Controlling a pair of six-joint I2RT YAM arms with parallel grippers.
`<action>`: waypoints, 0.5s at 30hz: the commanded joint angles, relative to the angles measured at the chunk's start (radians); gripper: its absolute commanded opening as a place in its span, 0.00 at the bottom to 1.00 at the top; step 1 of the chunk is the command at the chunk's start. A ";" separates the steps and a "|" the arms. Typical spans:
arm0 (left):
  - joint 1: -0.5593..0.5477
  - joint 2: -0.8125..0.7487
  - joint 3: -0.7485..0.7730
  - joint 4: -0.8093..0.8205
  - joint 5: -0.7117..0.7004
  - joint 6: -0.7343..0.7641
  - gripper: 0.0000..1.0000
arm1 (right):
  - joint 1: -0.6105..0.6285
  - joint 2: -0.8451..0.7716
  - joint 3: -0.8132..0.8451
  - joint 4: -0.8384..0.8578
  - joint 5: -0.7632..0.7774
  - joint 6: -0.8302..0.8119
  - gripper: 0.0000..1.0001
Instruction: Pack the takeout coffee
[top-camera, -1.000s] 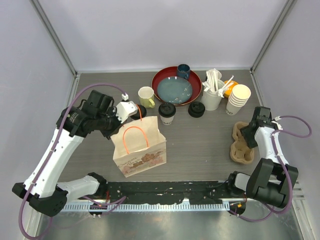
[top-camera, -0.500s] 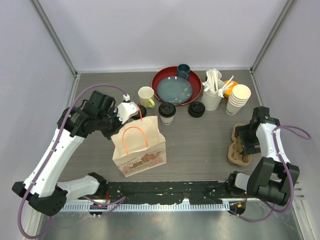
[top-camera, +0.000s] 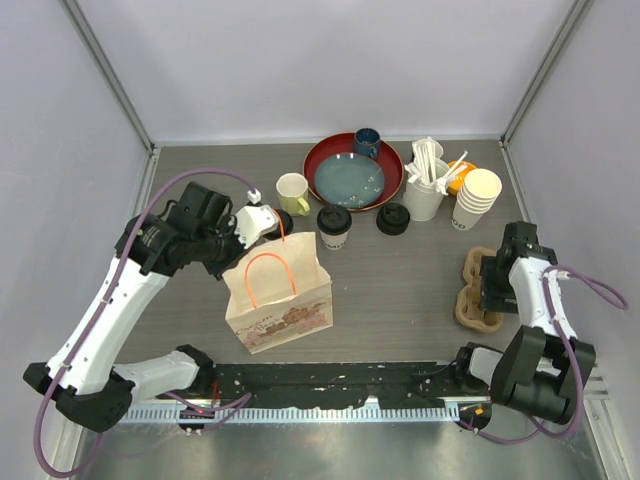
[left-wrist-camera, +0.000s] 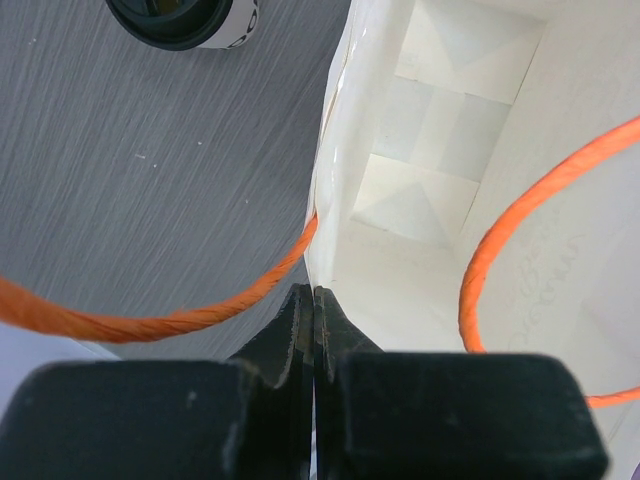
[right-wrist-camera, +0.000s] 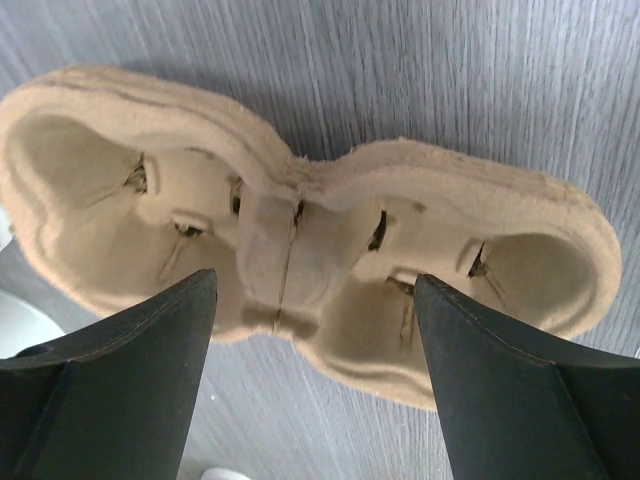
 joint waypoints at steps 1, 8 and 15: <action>-0.009 -0.022 -0.006 -0.044 -0.020 0.013 0.00 | -0.007 0.084 0.022 0.073 0.085 -0.024 0.84; -0.009 -0.017 -0.006 -0.046 -0.020 0.015 0.00 | -0.010 0.238 0.090 0.049 0.081 -0.140 0.71; -0.009 -0.008 0.008 -0.052 -0.028 0.016 0.00 | -0.013 0.181 0.105 0.034 0.130 -0.175 0.56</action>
